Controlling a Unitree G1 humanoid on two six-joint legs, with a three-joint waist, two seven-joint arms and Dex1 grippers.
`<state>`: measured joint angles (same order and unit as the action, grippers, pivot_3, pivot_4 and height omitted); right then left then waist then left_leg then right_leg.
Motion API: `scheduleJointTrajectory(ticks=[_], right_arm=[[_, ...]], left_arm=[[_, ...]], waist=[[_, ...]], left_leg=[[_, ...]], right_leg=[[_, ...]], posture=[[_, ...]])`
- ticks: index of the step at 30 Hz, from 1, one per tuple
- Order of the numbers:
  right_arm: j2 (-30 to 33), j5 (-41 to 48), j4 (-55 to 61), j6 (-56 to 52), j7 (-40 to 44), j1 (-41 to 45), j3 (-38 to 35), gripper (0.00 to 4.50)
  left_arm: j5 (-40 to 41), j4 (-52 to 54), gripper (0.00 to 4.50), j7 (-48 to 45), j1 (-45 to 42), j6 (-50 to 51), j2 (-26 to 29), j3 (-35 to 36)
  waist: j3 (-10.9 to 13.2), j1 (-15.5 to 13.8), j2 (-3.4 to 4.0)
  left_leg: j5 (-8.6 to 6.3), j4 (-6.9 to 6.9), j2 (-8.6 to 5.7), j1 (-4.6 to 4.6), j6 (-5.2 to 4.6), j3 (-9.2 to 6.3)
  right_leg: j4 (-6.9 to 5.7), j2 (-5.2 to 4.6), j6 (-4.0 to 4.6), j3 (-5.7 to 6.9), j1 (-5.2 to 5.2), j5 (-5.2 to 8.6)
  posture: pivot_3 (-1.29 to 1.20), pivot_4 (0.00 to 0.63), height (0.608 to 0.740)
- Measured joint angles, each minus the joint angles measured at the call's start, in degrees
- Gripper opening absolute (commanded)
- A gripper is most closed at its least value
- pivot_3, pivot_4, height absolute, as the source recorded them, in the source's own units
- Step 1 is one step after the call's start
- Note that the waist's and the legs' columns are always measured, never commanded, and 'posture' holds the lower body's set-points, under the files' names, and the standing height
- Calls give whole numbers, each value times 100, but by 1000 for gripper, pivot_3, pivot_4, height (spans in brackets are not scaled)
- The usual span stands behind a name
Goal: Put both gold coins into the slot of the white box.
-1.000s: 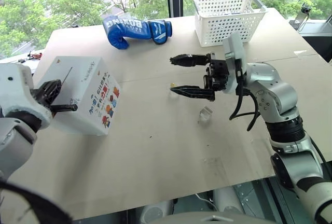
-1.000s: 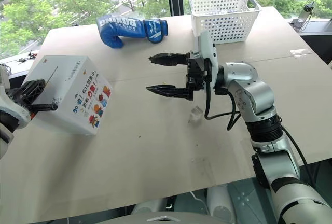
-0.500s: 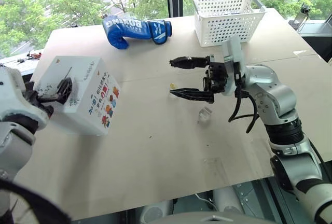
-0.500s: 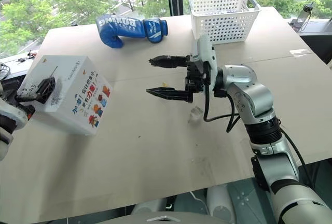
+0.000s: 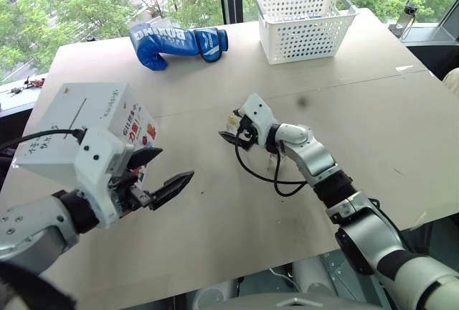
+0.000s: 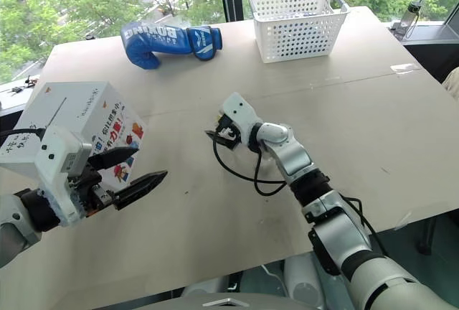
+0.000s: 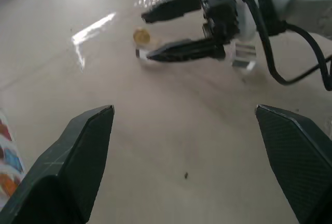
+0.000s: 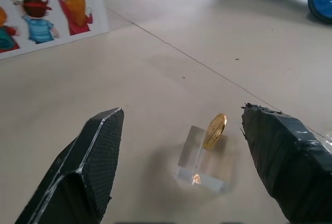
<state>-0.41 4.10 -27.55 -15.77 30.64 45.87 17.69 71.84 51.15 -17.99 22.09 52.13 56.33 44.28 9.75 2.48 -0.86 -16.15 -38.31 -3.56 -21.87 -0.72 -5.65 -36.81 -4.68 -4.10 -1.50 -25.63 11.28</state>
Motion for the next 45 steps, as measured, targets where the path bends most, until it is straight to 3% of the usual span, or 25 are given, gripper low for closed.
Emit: scheduleJointTrajectory(ticks=[1, 4, 10, 11, 17, 22, 27, 29, 31, 36, 40, 45], right_arm=[[-57, -19, -74, 6, -65, 44, -23, 3911], [-213, -93, -309, 46, -275, 112, -105, 3099], [-230, -176, -516, 84, -362, 114, -217, 207], [-234, -170, -516, 99, -354, 114, -248, 68], [-358, 64, -475, 67, -269, 123, -567, 68], [-692, 1259, 166, -1012, 94, 107, -1330, 68], [-705, 2916, 1369, -2527, 385, 101, -1980, 68], [-711, 3714, 1809, -3119, 395, 98, -2226, 68], [-714, 4210, 2045, -3399, 387, 98, -2318, 68], [-714, 4734, 2269, -3556, 339, 98, -2295, 68], [-716, 4991, 2344, -3556, 183, 98, -2236, 0], [-715, 5254, 2448, -3554, -1, 98, -2214, 0]], left_arm=[[-31, 0, 4426, -3, 0, -4, 0, 17], [-162, 0, 4500, -33, 62, -32, -53, 20], [-442, 13, 4500, -58, 244, -112, -312, 10], [-490, 26, 4500, -58, 264, -141, -371, 2], [-584, 127, 4500, 4, 208, -426, -889, -349], [-685, -45, 4500, 630, -668, -1092, -2335, -1488], [-502, -452, 4500, 1156, -1306, -1858, -3825, -2078], [-259, -718, 4500, 1390, -1844, -2445, -4880, -2363], [-203, -912, 4500, 1404, -2198, -2781, -5372, -2659], [-250, -1398, 4500, 1229, -2733, -3167, -5734, -3029], [-189, -1711, 3313, 1071, -2879, -3174, -5758, -3246], [148, -1717, 1144, 814, -2879, -3131, -5660, -3374]], waist=[[0, -6, 0], [0, -3, 0], [0, 6, 1], [0, 7, 1], [1, 3, 1], [-2, -13, -4], [-5, -33, -7], [-9, -49, -11], [-12, -51, -14], [-14, -37, -13], [-14, -9, -13], [-14, -14, -13]], left_leg=[[0, 0, 0, 0, 0, -1], [0, 1, 0, 0, 0, -2], [0, 1, 1, 1, 0, -2], [0, 1, 1, 0, 0, -2], [0, 1, 1, 1, 0, -1], [0, -3, 3, 0, 0, -7], [-1, -6, 1, -2, -1, -11], [-1, -12, -2, -5, -2, -12], [-1, -12, -5, -3, -2, -8], [0, -13, -10, -1, -3, -5], [0, -15, -10, -3, -4, -5], [0, -15, -7, -4, -4, -7]], right_leg=[[0, 0, 0, 1, 0, 0], [0, 0, 0, 3, 1, 0], [1, 1, 0, 2, 0, 0], [0, 1, 0, 3, 0, 0], [1, 0, 0, 1, 2, 0], [-1, 0, 2, 5, 4, -2], [0, -3, 2, 9, 5, -2], [0, -7, 1, 12, 7, -3], [-3, -8, 2, 9, 8, -3], [-7, -8, 2, 7, 8, -3], [-7, -7, 1, 4, 6, -3], [-7, -6, 1, 6, 5, -3]], posture=[[0, 150, 721], [0, 150, 721], [0, 150, 721], [0, 150, 721], [0, 150, 721], [0, 150, 721], [0, 150, 721], [0, 150, 721], [0, 150, 721], [0, 150, 721], [0, 150, 721], [0, 150, 721]])
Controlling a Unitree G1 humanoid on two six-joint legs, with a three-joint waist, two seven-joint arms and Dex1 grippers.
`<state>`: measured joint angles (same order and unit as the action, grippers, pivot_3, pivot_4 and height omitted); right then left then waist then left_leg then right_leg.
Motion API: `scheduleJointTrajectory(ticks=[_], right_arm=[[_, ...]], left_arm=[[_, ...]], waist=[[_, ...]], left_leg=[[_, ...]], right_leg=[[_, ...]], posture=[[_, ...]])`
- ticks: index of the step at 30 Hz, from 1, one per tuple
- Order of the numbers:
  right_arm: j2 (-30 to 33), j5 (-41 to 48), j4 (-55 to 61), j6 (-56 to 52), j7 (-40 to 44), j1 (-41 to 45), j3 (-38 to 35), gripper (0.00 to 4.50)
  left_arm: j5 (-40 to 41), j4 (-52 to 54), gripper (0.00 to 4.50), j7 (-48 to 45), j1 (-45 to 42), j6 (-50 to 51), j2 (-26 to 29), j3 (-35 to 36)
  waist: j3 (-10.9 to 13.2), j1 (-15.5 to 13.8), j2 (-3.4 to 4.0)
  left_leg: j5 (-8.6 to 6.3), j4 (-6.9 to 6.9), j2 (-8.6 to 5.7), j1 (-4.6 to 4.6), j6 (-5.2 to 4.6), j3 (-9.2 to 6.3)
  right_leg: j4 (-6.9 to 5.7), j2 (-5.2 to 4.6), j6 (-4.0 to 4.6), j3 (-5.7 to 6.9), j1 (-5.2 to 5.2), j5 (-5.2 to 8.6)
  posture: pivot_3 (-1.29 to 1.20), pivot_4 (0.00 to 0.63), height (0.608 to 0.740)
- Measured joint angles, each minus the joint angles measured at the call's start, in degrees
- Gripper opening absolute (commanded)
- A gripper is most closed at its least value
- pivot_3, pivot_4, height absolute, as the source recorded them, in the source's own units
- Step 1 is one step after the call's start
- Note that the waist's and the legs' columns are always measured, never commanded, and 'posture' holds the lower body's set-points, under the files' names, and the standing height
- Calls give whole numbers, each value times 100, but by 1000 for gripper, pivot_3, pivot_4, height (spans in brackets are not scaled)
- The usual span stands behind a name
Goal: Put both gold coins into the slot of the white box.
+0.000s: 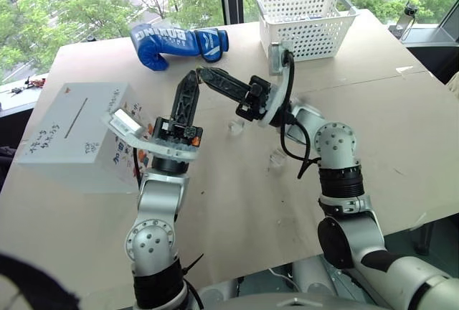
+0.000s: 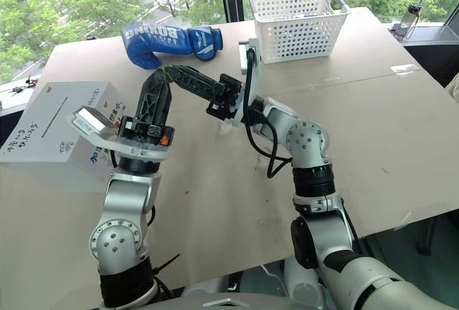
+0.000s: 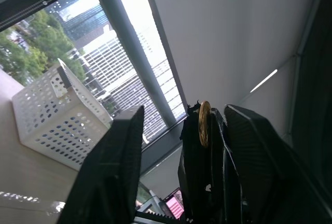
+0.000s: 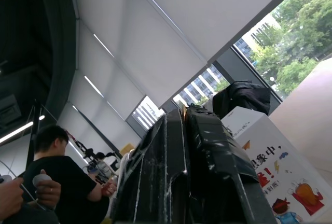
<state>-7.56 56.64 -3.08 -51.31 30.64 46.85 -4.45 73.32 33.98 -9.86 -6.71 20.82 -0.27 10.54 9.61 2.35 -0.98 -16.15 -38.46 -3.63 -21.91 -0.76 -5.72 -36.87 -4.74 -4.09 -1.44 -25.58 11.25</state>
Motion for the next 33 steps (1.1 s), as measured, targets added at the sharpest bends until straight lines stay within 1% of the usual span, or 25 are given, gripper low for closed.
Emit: scheduleJointTrajectory(ticks=[1, 2, 3, 11, 14, 15, 17, 18, 19, 21, 23, 25, 26, 27, 29, 30, 33], right_arm=[[0, 36, 5, 3, -7, 0, 3, 0], [0, 47, 13, 3, -17, 0, 13, 0], [1, 56, 12, 7, -57, 0, 11, 0], [7, 215, 53, 1, -106, -12, 11, 0], [8, 216, 75, 4, -64, -31, 28, 951], [9, 211, 101, 26, -19, -32, 60, 1364], [14, 196, 174, 103, 37, -31, 96, 2363], [28, 193, 183, 172, 89, -27, 103, 2737], [64, 186, 180, 204, 163, -18, 100, 2737], [289, 45, 50, 296, 433, 16, 151, 2737], [588, -260, -17, 535, 758, 28, 265, 2737], [1176, -868, -87, 1006, 1357, 94, 617, 2737], [1448, -1162, -146, 1264, 1678, 137, 733, 2737], [1596, -1353, -207, 1472, 1914, 169, 776, 2737], [1772, -1657, -255, 1854, 2332, 212, 896, 2737], [1823, -1757, -260, 1985, 2489, 230, 984, 2737], [1948, -2093, -250, 2384, 3051, 395, 1294, 2737]], left_arm=[[31, 0, 511, -12, -1, 6, 2, -11], [58, -1, 204, -26, -1, 7, 2, -19], [113, 1, 31, -64, -15, -2, -4, -42], [122, -1, 31, -126, -49, -111, -30, -164], [124, -1, 0, -115, -54, -116, -7, -190], [120, -4, 0, -82, -60, -126, 4, -190], [114, -6, 0, 53, -159, -140, 73, -166], [114, -7, 0, 186, -253, -127, 163, -137], [116, -7, 0, 294, -335, -118, 257, -90], [128, 9, 0, 611, -693, -99, 608, 88], [200, 91, 0, 929, -871, -66, 942, 273], [229, 165, 0, 1487, -1072, 186, 1884, 583], [204, 218, 0, 1800, -1153, 364, 2502, 865], [175, 308, 0, 2051, -1148, 524, 2950, 1054], [195, 462, 0, 2416, -1001, 850, 3713, 1413], [236, 508, 0, 2522, -896, 977, 4008, 1538], [555, 687, 0, 2902, -293, 1593, 5130, 2222]], waist=[[0, 1, 0], [0, 2, 0], [0, 0, 0], [0, -2, 0], [0, 0, 0], [1, 2, 1], [1, -5, 1], [0, -8, 0], [0, -8, 0], [0, -7, 0], [1, -9, 0], [5, 3, -1], [5, 12, 0], [6, 29, 0], [7, 43, 1], [8, 53, 1], [16, 63, 2]], left_leg=[[0, 0, -1, 1, 0, 2], [0, 0, -1, 1, 0, 2], [0, -1, -2, 1, 0, 2], [0, 0, -1, 0, 0, 1], [0, 0, -2, 1, 0, 2], [0, 0, -2, 1, 0, 1], [0, 0, -1, 0, 0, -2], [0, 0, -1, 1, 0, -2], [0, 0, -1, 1, 0, -1], [0, -1, -3, 2, 0, 0], [0, -2, -3, 0, 0, -1], [1, -1, -3, 0, 1, -3], [0, 3, -2, 3, 1, -1], [0, 6, -1, 4, 1, 1], [0, 14, 8, 5, 2, 3], [-1, 17, 13, 4, 2, 2], [-1, 18, 19, -3, 3, -1]], right_leg=[[0, -1, 0, -2, 0, 0], [0, -1, 0, -3, 0, 0], [0, 0, 0, -2, 1, 0], [1, 0, 0, -2, 0, 0], [1, 1, 0, -2, 0, 0], [1, 2, 0, -2, 0, 0], [1, 2, 0, 1, 0, 0], [1, 2, 0, 1, 1, 0], [1, 2, 0, 0, 1, 0], [1, 2, 0, 0, 1, 0], [1, 1, 0, 0, 1, 0], [0, 4, -1, 2, -2, 0], [0, 6, -1, 0, -2, 0], [2, 9, -1, -3, -3, 0], [5, 12, -2, -5, -9, 1], [7, 15, -2, -5, -11, 1], [9, 17, -2, -3, -20, 1]], posture=[[0, 150, 721], [0, 150, 721], [0, 150, 721], [0, 150, 721], [0, 150, 721], [0, 150, 721], [0, 150, 721], [0, 150, 721], [0, 150, 721], [0, 150, 721], [0, 150, 721], [0, 150, 721], [0, 150, 721], [0, 150, 721], [0, 150, 721], [0, 150, 721], [0, 150, 721]])
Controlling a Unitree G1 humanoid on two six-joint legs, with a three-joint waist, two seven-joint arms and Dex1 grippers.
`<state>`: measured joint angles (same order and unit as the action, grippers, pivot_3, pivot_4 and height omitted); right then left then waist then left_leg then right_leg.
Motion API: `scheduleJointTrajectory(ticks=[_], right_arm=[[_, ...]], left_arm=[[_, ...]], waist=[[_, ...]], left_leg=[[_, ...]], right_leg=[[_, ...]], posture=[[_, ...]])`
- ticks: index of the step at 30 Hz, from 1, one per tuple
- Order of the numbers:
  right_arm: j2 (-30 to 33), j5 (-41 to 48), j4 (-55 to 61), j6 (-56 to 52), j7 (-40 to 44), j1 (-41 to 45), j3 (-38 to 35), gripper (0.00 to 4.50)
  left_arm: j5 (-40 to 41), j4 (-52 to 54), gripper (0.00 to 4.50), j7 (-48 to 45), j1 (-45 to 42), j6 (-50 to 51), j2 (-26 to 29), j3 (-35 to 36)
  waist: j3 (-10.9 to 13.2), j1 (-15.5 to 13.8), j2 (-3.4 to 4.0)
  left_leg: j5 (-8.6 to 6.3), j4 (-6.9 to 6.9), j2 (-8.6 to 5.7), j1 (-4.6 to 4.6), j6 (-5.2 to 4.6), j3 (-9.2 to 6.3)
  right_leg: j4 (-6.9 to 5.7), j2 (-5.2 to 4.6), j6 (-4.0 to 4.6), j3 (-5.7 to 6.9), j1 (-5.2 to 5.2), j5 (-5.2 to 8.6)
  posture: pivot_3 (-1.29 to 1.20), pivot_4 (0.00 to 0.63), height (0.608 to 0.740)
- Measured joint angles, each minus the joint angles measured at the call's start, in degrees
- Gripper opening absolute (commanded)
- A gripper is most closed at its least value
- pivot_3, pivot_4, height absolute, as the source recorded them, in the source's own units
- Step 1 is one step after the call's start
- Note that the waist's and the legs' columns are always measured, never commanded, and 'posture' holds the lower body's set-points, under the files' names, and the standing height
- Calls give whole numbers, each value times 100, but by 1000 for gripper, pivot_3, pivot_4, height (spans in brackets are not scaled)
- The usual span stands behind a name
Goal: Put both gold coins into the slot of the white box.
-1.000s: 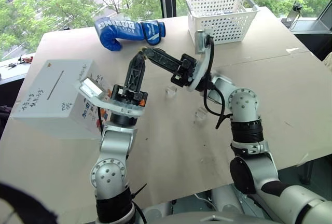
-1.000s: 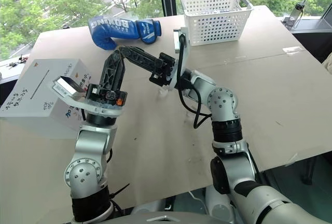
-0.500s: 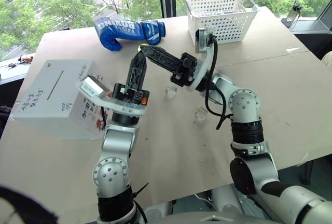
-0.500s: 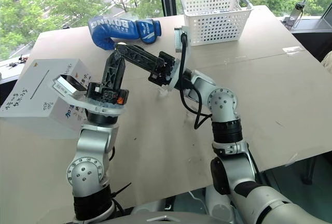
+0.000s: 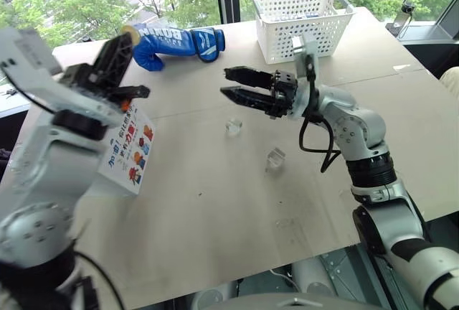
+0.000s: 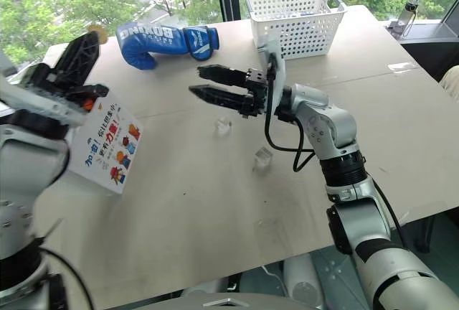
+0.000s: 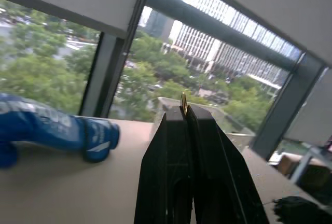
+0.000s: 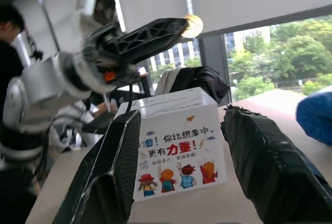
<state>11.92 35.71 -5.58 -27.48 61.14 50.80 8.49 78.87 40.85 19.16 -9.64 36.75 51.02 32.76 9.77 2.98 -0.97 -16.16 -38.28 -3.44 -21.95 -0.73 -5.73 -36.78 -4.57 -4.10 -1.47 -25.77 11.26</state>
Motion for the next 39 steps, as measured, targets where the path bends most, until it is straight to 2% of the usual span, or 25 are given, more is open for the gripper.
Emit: scheduleJointTrajectory(ticks=[4, 9, 11, 14, 19, 26, 33, 38, 39], right_arm=[[78, -170, 50, 143, 358, 264, 81, 2737], [16, -250, 51, 156, 530, 297, 196, 2737], [-6, -253, 52, 154, 571, 302, 198, 2737], [1, -251, 51, 139, 584, 305, 182, 2737], [-62, -250, 55, 136, 574, 306, 178, 2737], [-149, -250, 85, 139, 434, 304, 168, 2737], [-109, -245, 237, 137, 330, 276, 115, 2737], [-108, -244, 239, 129, 303, 218, 89, 2777], [-92, -244, 249, 126, 305, 203, 80, 2777]], left_arm=[[653, 95, 0, 626, 789, 881, 1124, 953], [1294, 81, 0, 1441, 1139, 1153, 1448, 1479], [1298, 144, 0, 1483, 1557, 1307, 1404, 1691], [1094, 166, 0, 1280, 2121, 1476, 1054, 1960], [70, -80, 0, 323, 2698, 1549, 839, 2079], [-707, -444, 0, -635, 2666, 1544, 623, 1839], [-1138, -452, 0, -837, 2498, 1567, 443, 1634], [-1284, -479, 1677, -903, 2292, 1654, 344, 1602], [-1427, -481, 2183, -944, 2214, 1634, 340, 1536]], waist=[[3, -72, 3], [4, -110, 6], [6, -88, 7], [10, -60, 13], [11, -70, 15], [11, -71, 14], [10, -74, 14], [10, -78, 15], [10, -80, 15]], left_leg=[[0, -3, -3, 3, 1, -4], [0, -3, -6, 4, 2, -8], [0, 0, -6, 4, 2, -5], [0, 5, -2, 2, 4, -1], [-2, 6, -3, 4, 6, 4], [-2, 5, -3, 3, 6, -1], [-2, 4, -3, 4, 6, -1], [-2, 3, -3, 4, 6, -2], [-2, 4, -3, 4, 6, -2]], right_leg=[[3, -3, 0, 4, 10, 0], [2, -9, 1, 9, 15, 0], [3, -8, 1, 6, 12, 0], [4, -2, 2, 4, 4, 0], [4, -2, 3, 3, 8, 1], [4, -6, 3, 5, 8, 1], [2, -8, 2, 5, 8, 1], [1, -10, 3, 5, 9, 0], [1, -9, 2, 5, 9, 1]], posture=[[0, 150, 721], [0, 150, 721], [0, 150, 721], [0, 150, 721], [0, 150, 721], [0, 150, 721], [0, 150, 721], [0, 150, 721], [0, 150, 721]])
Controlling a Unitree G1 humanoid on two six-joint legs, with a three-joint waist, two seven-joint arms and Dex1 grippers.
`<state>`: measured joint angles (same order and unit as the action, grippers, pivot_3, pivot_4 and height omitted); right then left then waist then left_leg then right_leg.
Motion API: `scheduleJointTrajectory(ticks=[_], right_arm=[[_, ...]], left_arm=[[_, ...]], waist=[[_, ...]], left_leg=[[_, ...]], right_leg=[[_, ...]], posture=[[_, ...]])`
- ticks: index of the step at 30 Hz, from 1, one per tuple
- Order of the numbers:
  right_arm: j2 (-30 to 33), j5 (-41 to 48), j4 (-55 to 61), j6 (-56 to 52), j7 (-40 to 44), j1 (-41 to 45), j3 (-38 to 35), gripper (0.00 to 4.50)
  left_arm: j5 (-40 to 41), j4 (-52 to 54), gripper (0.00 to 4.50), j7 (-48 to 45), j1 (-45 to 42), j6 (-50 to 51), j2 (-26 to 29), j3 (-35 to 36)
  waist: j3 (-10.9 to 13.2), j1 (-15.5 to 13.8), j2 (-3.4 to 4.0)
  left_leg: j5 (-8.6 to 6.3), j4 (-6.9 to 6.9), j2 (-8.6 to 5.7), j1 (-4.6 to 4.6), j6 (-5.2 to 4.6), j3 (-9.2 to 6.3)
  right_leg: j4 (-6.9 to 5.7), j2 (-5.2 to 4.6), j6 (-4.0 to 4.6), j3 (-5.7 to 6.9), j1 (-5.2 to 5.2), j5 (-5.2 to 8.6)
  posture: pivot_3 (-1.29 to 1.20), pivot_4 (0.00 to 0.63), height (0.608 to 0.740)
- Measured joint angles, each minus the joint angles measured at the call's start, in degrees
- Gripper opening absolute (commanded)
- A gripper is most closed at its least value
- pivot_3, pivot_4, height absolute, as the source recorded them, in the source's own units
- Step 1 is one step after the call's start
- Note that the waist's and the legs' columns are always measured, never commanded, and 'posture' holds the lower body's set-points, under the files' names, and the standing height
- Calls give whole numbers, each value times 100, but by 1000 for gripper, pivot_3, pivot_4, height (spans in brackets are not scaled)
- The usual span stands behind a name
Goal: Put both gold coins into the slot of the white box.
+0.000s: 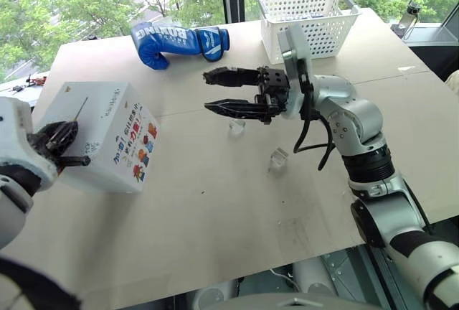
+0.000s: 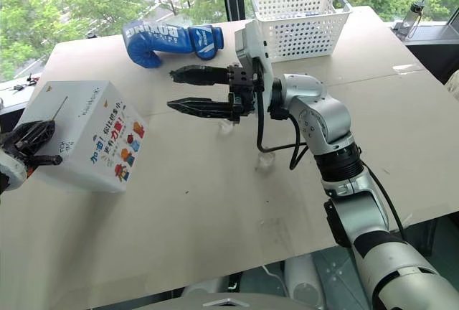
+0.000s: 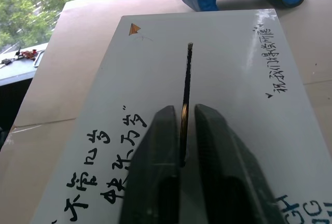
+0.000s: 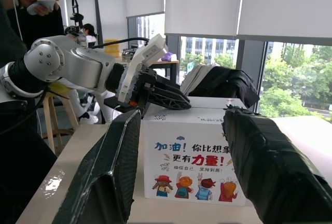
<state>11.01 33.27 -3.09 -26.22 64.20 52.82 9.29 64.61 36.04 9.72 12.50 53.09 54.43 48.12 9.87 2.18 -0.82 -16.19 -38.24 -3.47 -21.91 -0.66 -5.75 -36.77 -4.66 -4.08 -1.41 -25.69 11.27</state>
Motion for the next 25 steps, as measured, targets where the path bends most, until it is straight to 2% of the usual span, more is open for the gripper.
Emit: scheduleJointTrajectory(ticks=[3, 6, 9, 11, 13, 15, 16, 18, 22, 25], right_arm=[[190, 1, 133, -21, 39, -168, -14, 2777], [684, 24, 436, -79, 111, -752, -94, 2777], [1253, -26, 536, -55, 248, -1370, -185, 2777], [1510, -108, 519, 96, 305, -1753, -349, 2777], [1837, -436, 309, 719, 349, -2200, -449, 2777], [2109, -1021, -343, 1537, 281, -2780, -562, 2777], [2140, -1191, -613, 1810, 292, -2956, -564, 2777], [2124, -1334, -1014, 2175, 353, -3175, -562, 2777], [2110, -1351, -1527, 2619, 545, -3257, -641, 4446], [2023, -1396, -1767, 2963, 541, -3330, -700, 4446]], left_arm=[[-295, 157, 3600, -262, -430, -374, -176, -211], [71, 861, 3600, -644, -880, -980, -522, -283], [684, 1616, 3600, -996, -574, -1226, -734, -521], [644, 1911, 3600, -1066, -242, -1236, -808, -1056], [-102, 2175, 3600, -1077, 195, -1257, -890, -2076], [-1121, 2040, 4130, -1096, 651, -1362, -1322, -3180], [-1629, 1860, 4342, -1119, 800, -1615, -1546, -3513], [-2540, 1462, 4447, -1466, 1231, -2289, -1770, -4041], [-3409, 593, 4500, -2387, 1957, -3258, -2086, -4519], [-3921, 245, 4500, -2606, 1977, -3706, -2176, -4549]], waist=[[-4, -31, -7], [-11, -74, -19], [-10, -76, -17], [-8, -54, -10], [-15, -66, -6], [-12, -84, -7], [-12, -82, -7], [-12, -39, -7], [-11, -20, -6], [-11, -68, -6]], left_leg=[[0, -6, -1, -10, 0, -7], [-4, -6, -9, -17, -7, -7], [-10, -6, -9, -15, -18, 11], [-10, -2, -6, -7, -17, 19], [-10, 0, -7, 5, -18, 27], [-11, -4, -8, 8, -21, 56], [-10, -5, -7, 11, -21, 64], [-10, -7, 4, 19, -22, 77], [-25, -14, 14, 25, -51, 81], [-25, -27, 16, 33, -51, 74]], right_leg=[[5, -4, 0, 11, 0, 0], [21, -28, 0, 13, 2, -1], [26, -35, -1, 6, 0, 0], [21, -29, -1, 1, 3, 0], [20, -18, -1, 2, 17, 0], [19, -11, 0, -12, 20, 0], [18, -8, 0, -20, 20, -1], [16, 2, 2, -43, 19, -1], [16, 9, 7, -49, 24, -4], [17, 8, 10, -26, 47, -7]], posture=[[0, 150, 721], [0, 150, 721], [0, 150, 721], [0, 150, 721], [0, 150, 721], [0, 150, 721], [0, 150, 721], [0, 150, 721], [0, 150, 721], [0, 150, 721]])
